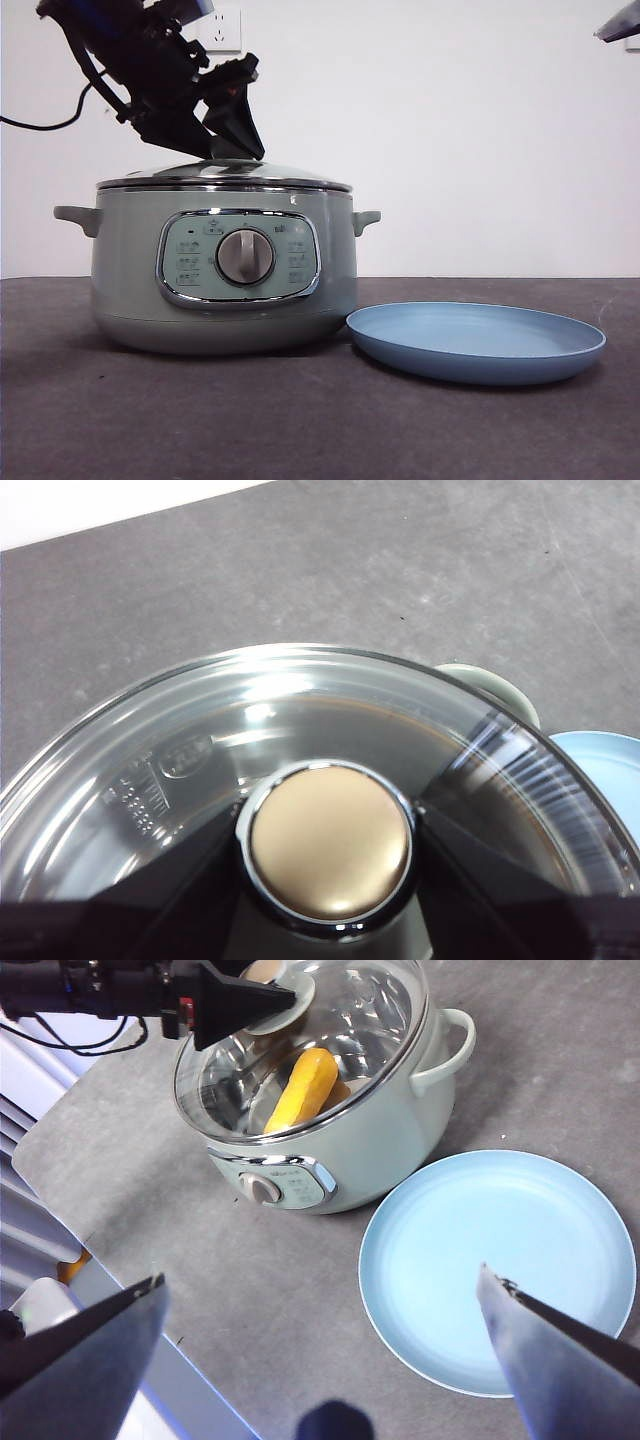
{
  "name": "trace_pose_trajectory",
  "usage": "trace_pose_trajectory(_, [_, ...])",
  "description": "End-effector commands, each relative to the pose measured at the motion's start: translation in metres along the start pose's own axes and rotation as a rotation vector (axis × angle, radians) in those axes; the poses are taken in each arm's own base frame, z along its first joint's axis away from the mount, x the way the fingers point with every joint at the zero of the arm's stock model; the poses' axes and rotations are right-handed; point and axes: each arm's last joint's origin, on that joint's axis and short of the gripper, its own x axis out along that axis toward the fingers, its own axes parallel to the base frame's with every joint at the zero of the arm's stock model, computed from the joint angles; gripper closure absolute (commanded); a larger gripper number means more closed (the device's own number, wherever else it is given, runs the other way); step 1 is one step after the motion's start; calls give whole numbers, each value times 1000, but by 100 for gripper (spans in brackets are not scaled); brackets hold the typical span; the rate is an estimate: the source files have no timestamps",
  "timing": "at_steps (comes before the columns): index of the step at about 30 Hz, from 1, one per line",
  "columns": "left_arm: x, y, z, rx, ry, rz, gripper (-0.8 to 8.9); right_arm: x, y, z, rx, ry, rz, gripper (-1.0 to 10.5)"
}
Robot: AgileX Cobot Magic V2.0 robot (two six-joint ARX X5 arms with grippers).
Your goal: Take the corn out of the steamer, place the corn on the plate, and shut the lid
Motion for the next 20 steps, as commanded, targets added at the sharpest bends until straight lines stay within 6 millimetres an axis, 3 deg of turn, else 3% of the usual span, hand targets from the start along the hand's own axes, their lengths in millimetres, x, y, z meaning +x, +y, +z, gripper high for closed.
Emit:
trace_pose_trajectory(1, [-16,-4,12,6,-69,-20,822,0,0,1,-2,-1,-1,317])
trace_pose_trajectory(12, [-52,-7,26,15,-137,-8,822,0,0,2,-6,-12,-2,317])
trace_pose_trajectory(20, [-118,-10,35,10,-185,27,822,2,0,20,-13,-157,4,321])
